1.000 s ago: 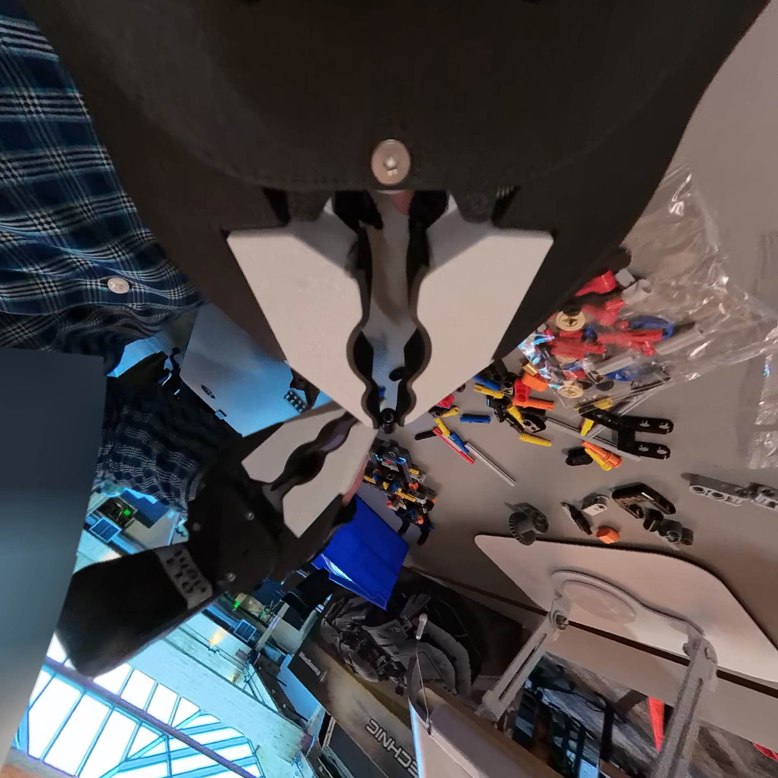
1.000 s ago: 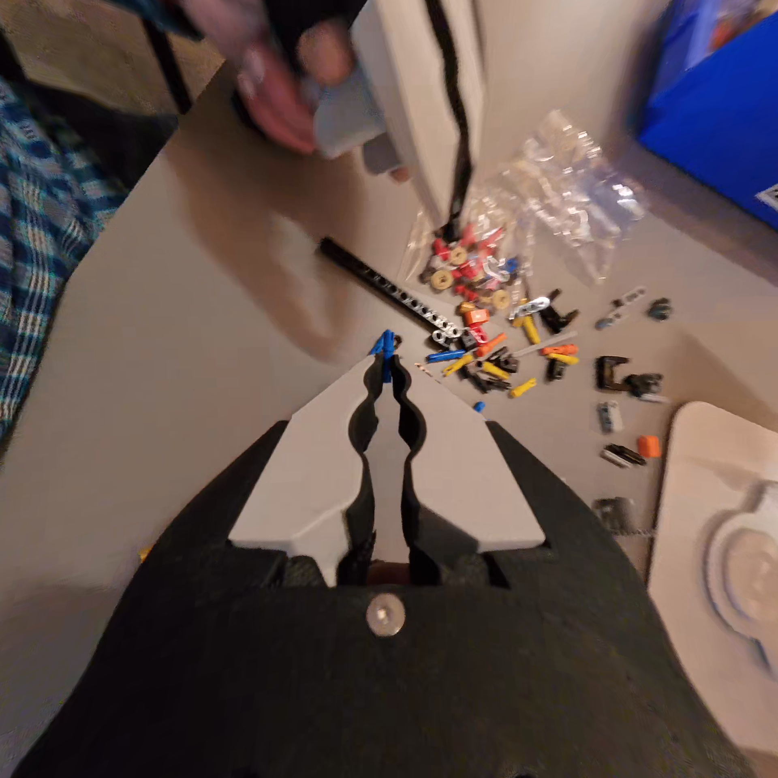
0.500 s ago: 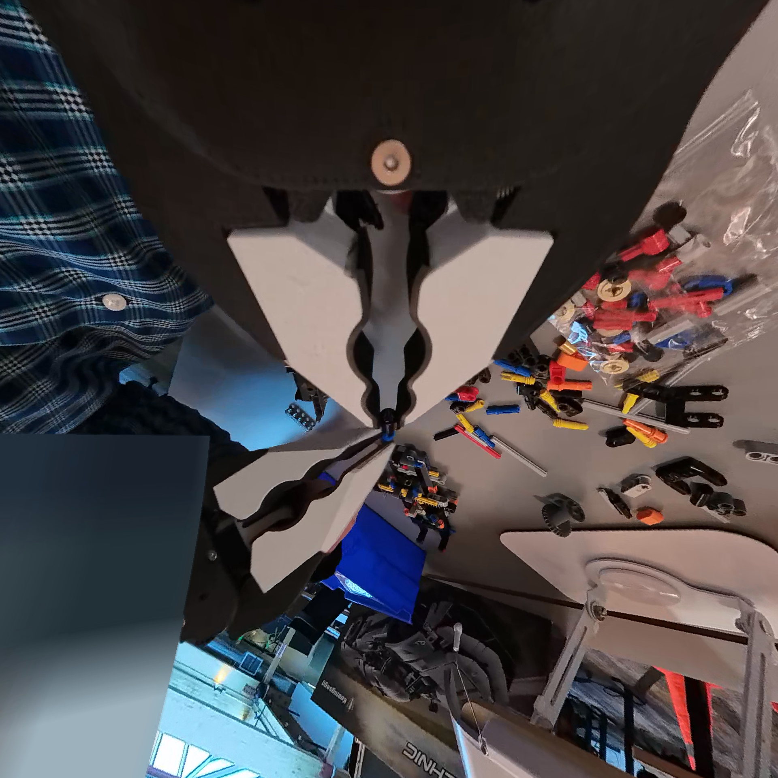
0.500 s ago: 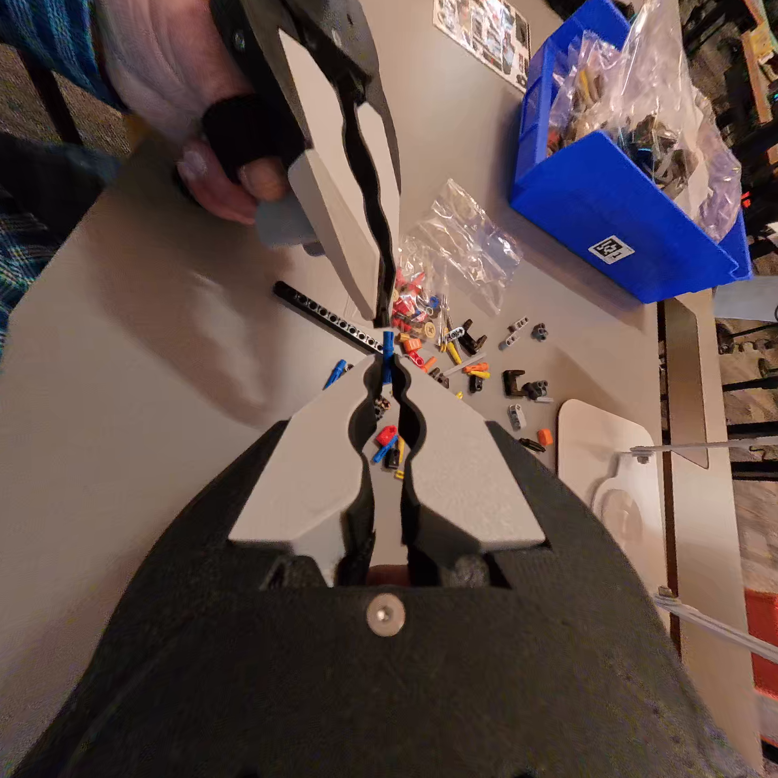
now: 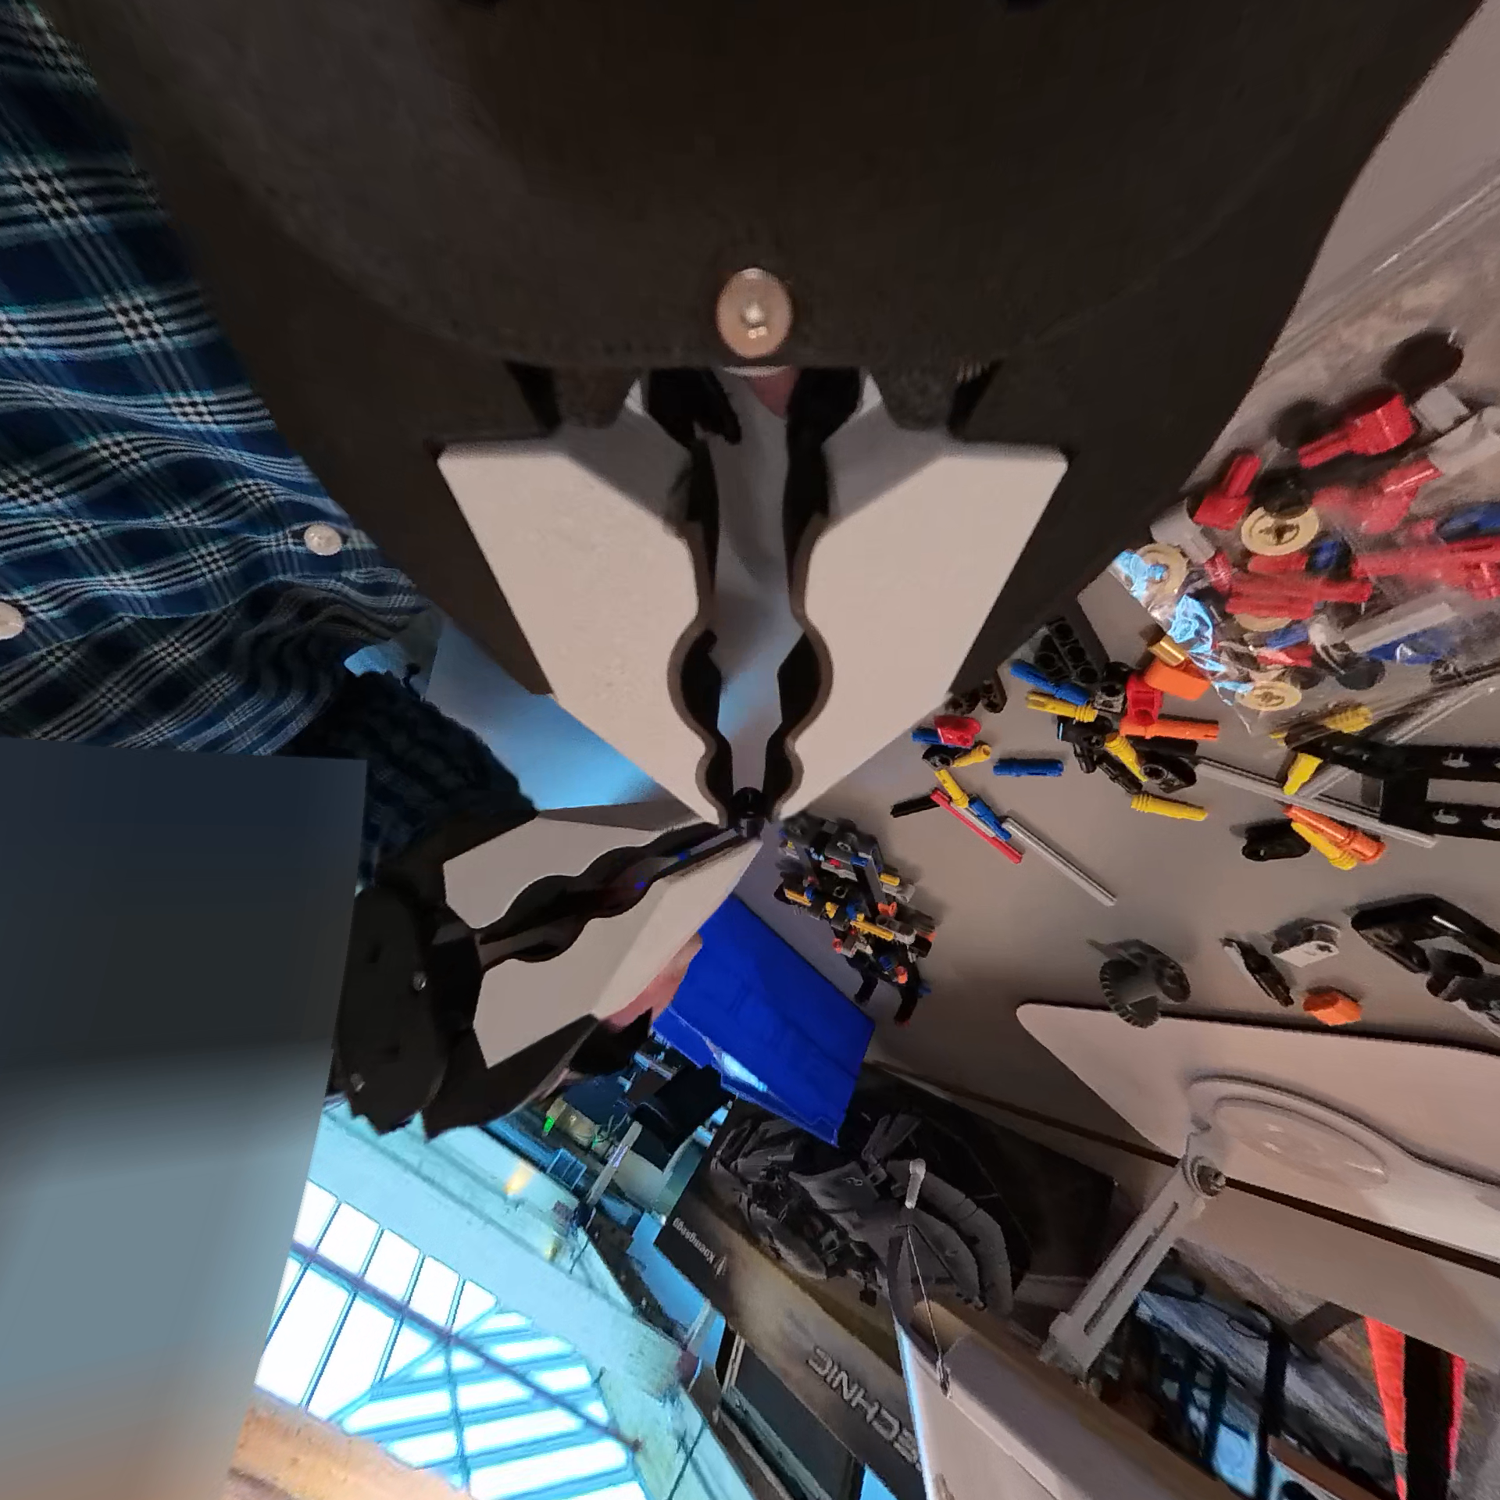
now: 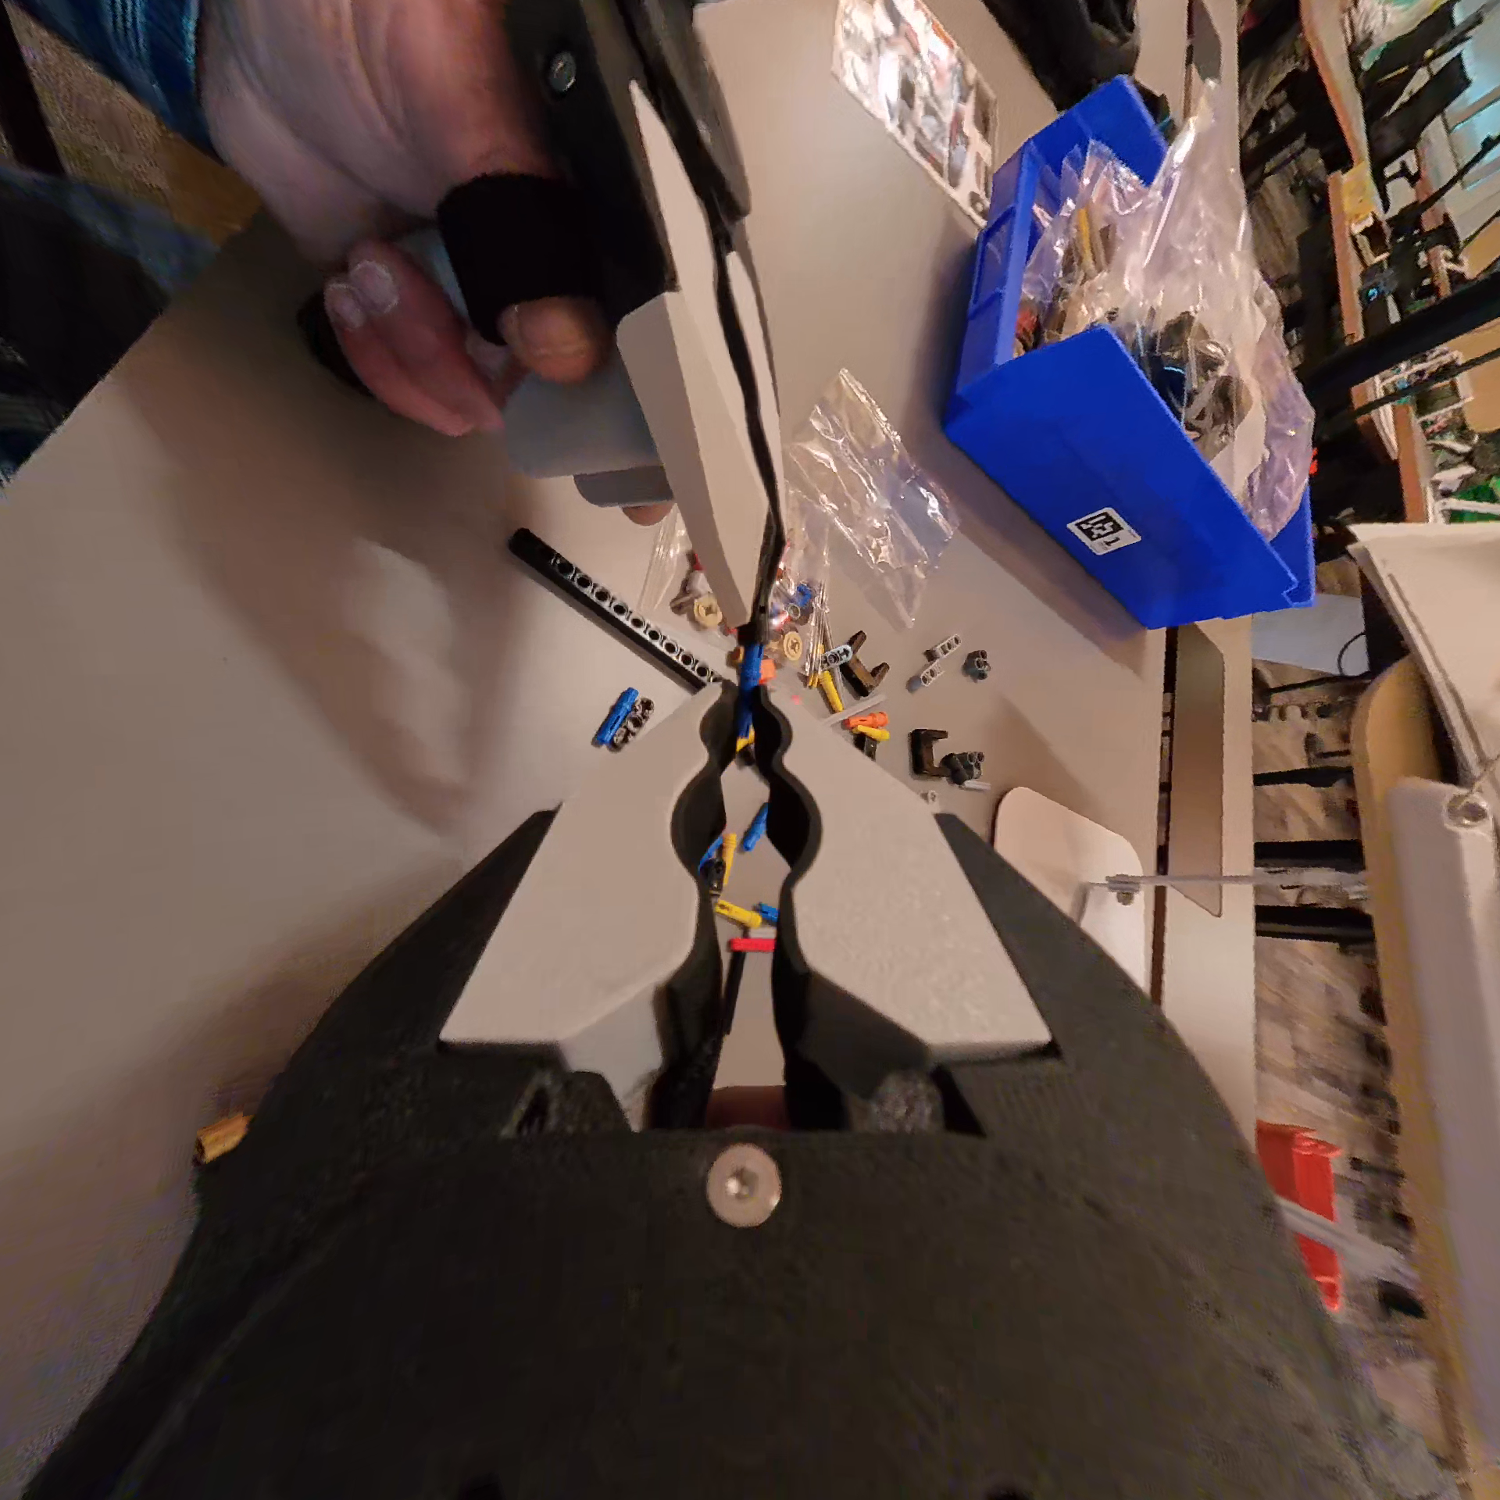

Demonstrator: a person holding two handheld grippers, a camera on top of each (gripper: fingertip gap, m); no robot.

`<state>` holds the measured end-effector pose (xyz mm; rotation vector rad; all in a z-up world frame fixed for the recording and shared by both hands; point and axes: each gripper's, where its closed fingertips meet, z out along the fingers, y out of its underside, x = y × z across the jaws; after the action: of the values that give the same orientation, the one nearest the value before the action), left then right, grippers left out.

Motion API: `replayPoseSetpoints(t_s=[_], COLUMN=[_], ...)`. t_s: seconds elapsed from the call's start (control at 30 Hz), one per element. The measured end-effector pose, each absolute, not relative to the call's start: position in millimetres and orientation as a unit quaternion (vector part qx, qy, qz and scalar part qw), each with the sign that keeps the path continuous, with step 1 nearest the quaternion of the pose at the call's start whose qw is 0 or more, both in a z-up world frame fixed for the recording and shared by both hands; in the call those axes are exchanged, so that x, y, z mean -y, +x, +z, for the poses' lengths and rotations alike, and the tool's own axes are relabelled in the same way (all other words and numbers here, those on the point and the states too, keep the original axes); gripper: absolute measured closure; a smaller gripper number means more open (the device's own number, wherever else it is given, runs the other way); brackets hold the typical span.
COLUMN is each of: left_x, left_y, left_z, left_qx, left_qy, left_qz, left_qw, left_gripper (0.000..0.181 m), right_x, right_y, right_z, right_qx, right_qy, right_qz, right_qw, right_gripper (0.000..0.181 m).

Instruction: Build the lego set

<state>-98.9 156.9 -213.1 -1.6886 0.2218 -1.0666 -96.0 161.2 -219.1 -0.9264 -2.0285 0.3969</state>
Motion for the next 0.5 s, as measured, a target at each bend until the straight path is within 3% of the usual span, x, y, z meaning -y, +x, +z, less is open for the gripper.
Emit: replayPoseSetpoints(t_s=[0.5], left_x=[-152.5], left_y=[-99.9], left_z=[-213.6], left_qx=[-0.095], left_qy=[-0.700], left_qz=[-0.495], left_qw=[0.505], left_gripper=[0.177], right_x=[-151.2], right_y=[-97.1], right_z=[-213.9], right_qx=[0.837], right_qy=[-0.299], right_qz=[0.161], right_qw=[0.429], right_gripper=[0.181])
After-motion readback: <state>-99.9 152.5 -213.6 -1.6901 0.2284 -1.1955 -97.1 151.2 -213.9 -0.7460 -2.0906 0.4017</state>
